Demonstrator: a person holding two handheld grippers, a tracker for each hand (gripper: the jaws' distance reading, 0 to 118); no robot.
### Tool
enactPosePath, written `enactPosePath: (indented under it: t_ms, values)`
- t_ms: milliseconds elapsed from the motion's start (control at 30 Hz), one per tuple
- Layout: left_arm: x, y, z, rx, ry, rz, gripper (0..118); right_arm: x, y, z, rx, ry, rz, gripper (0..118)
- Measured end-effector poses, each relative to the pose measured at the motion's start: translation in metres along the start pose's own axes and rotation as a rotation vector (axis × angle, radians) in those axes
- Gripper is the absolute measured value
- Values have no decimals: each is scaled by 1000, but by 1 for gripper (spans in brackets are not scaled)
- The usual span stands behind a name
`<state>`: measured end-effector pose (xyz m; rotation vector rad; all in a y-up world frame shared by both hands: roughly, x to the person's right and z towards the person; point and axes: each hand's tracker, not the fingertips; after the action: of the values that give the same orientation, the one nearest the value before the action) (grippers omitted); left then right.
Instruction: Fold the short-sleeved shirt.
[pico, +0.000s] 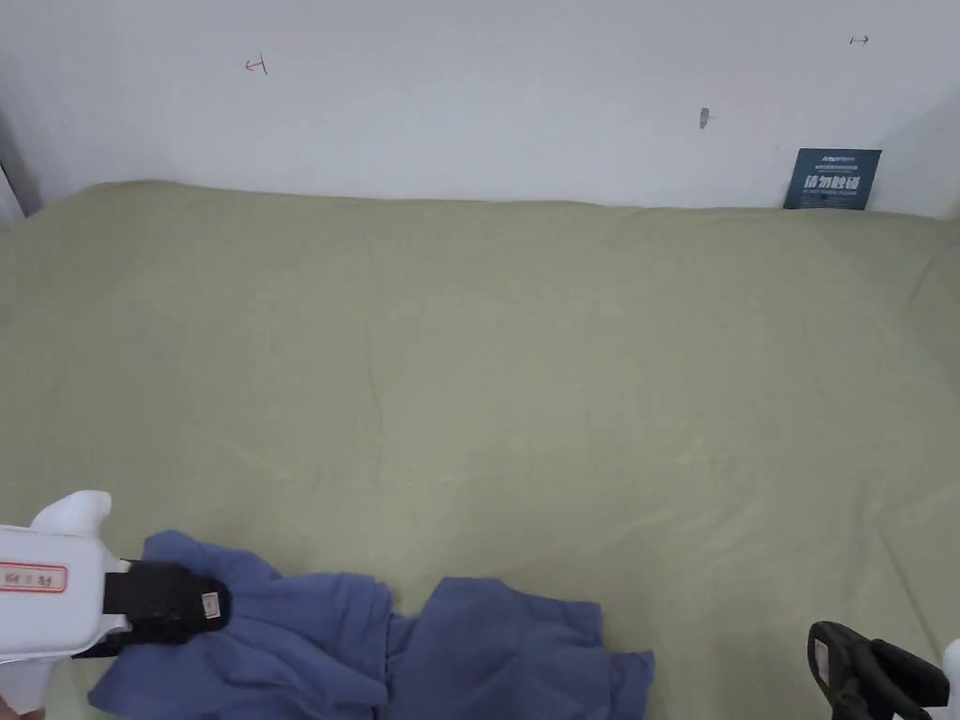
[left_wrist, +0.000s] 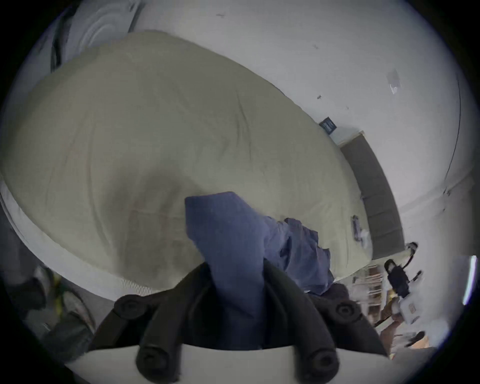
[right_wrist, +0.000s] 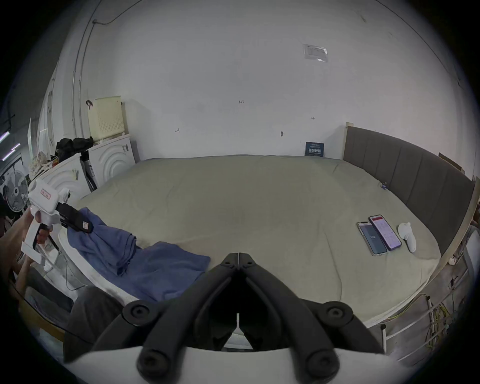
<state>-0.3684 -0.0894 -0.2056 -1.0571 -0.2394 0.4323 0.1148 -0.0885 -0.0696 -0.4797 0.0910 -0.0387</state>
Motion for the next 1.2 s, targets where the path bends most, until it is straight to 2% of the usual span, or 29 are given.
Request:
enactPosePath:
  t_ms: [333,533,567,600,633,667,700,767,833,867,900,933,967,1067,1200]
  values:
    - [139,-18,-41,-72,57,-201,14,18,4,23,29,-33,-26,0]
    - [204,-47,-111,-137,92,-314,15,31,2,24,27,-53,-56,0]
    - [210,-53,-124,-138,104,-336,18,32,1,24,26,-54,-63,0]
    - [215,-58,-136,-138,77,-340,33,33,0,24,23,-57,-66,0]
    - [218,-62,-146,-151,34,-345,65,34,-1,25,20,-62,-67,0]
    - [223,-66,-155,-154,-2,-350,104,36,-2,26,15,-66,-68,0]
    - [224,-68,-156,-113,-23,-340,112,37,-4,28,9,-69,-70,0]
    - [219,-65,-153,-85,-35,-319,112,39,-6,31,1,-76,-74,0]
    - [213,-60,-138,-78,-74,-267,110,41,-7,33,-8,-84,-69,0]
    - [202,-59,-130,-65,-115,-251,103,42,-8,33,-10,-88,-71,0]
    - [192,-57,-124,-59,-118,-241,86,44,-9,33,-12,-89,-77,0]
    - [187,-55,-117,-51,-109,-227,56,45,-10,32,-15,-86,-84,0]
    - [177,-55,-115,-55,-126,-204,0,44,-10,31,-19,-85,-92,0]
    - [154,-60,-117,-132,-228,-133,0,44,-13,25,-29,-76,-113,0]
    - [150,-79,-148,-256,-358,-112,0,40,-16,19,-51,-63,-122,0]
